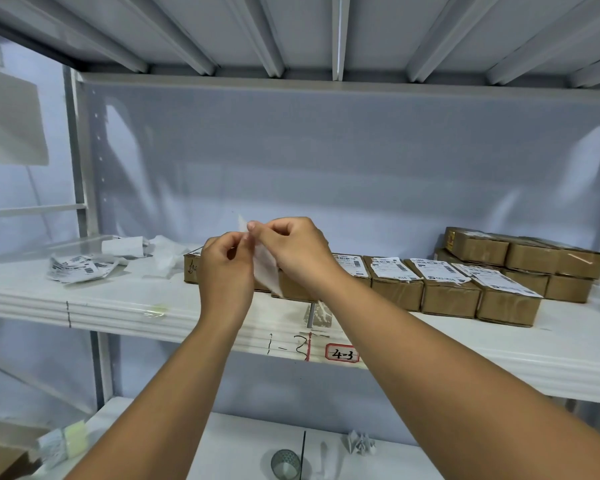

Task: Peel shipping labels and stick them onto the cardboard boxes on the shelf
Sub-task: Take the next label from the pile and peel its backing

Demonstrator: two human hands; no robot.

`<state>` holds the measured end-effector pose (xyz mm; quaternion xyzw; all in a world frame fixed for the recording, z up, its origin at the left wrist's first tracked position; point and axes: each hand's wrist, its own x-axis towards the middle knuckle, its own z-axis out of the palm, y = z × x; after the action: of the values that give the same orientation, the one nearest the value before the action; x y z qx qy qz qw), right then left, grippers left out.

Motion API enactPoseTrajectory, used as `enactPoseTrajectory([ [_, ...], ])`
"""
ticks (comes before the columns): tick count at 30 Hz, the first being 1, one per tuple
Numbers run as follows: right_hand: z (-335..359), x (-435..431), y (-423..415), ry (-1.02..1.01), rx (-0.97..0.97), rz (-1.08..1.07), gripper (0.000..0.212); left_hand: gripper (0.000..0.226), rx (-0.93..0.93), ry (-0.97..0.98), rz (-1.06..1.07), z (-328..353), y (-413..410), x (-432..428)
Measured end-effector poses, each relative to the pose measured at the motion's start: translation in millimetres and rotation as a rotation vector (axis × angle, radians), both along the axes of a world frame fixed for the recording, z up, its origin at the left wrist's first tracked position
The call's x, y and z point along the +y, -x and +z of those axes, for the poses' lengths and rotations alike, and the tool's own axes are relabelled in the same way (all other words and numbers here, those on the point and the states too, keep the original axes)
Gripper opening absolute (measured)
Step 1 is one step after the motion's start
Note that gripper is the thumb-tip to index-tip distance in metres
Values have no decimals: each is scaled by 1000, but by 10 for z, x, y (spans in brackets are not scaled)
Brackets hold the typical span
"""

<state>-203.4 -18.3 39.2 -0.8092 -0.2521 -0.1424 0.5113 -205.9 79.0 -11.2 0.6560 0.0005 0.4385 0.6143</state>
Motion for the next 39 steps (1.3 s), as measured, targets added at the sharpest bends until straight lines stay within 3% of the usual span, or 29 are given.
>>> enactPoseTrajectory([
  [6,-18,8,-75,-90,29,30,21,24,43,-113,37,11,6,-1],
  [13,-26,45,-219,-214,205,46,26,26,40,43,-163,33,3,-21],
  [20,14,3,-247,-176,212,11,22,30,72,104,-185,44,-17,-21],
  [27,-5,-12,-313,-171,197,-79,20,29,78,328,-331,74,34,-62],
  [33,-65,-45,-149,89,-107,-123,16,11,66,74,-53,-3,90,-80],
  [35,-95,-26,-93,149,-212,-88,16,14,38,55,-17,8,114,-92],
  [37,-108,-18,-65,143,-260,-80,20,3,2,49,10,44,130,-97],
  [39,-99,-18,-44,141,-275,-75,22,14,1,54,29,59,123,-77],
])
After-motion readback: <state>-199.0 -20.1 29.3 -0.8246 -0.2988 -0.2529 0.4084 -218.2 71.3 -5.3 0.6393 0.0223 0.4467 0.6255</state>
